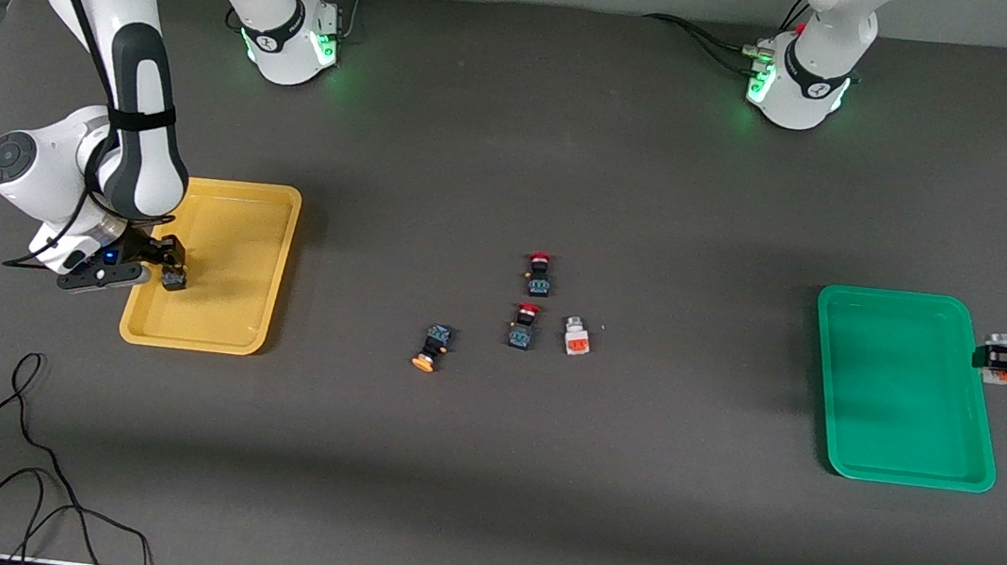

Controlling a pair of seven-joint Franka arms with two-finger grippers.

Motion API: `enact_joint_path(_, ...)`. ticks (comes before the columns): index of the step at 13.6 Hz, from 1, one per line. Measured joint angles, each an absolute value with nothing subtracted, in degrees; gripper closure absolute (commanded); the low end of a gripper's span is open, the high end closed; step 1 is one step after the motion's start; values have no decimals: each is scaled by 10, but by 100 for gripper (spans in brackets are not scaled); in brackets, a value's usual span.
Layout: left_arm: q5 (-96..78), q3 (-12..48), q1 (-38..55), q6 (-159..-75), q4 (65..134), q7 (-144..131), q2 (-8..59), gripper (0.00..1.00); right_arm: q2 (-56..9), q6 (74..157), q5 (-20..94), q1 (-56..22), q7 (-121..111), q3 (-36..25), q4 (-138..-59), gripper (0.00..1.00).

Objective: Place green and yellow buttons in trays
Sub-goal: 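Lower the button into the yellow tray while the left gripper carries the block, then release the block in the green tray while the right gripper returns to buttons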

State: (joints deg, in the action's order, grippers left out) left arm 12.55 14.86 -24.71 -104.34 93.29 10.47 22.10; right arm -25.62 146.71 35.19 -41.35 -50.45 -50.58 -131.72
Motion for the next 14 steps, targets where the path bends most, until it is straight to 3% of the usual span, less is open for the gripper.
enact_joint_path(3,131,148,-292,-1180,1015,154,236,100,-254,1437,353,-415,-505,-507,-1290,0)
enact_joint_path(7,144,148,-328,-1335,1096,165,273,100,-251,1314,317,-421,-491,-540,-1190,0)
enact_joint_path(10,153,148,-339,-1386,1113,166,303,100,-242,1190,258,-422,-409,-551,-1084,0)
enact_joint_path(13,165,147,-340,-1416,1113,166,323,100,-241,1126,245,-438,-330,-548,-1009,0)
enact_joint_path(14,166,147,-340,-1419,1113,166,326,68,-242,1121,245,-455,-295,-545,-999,0)
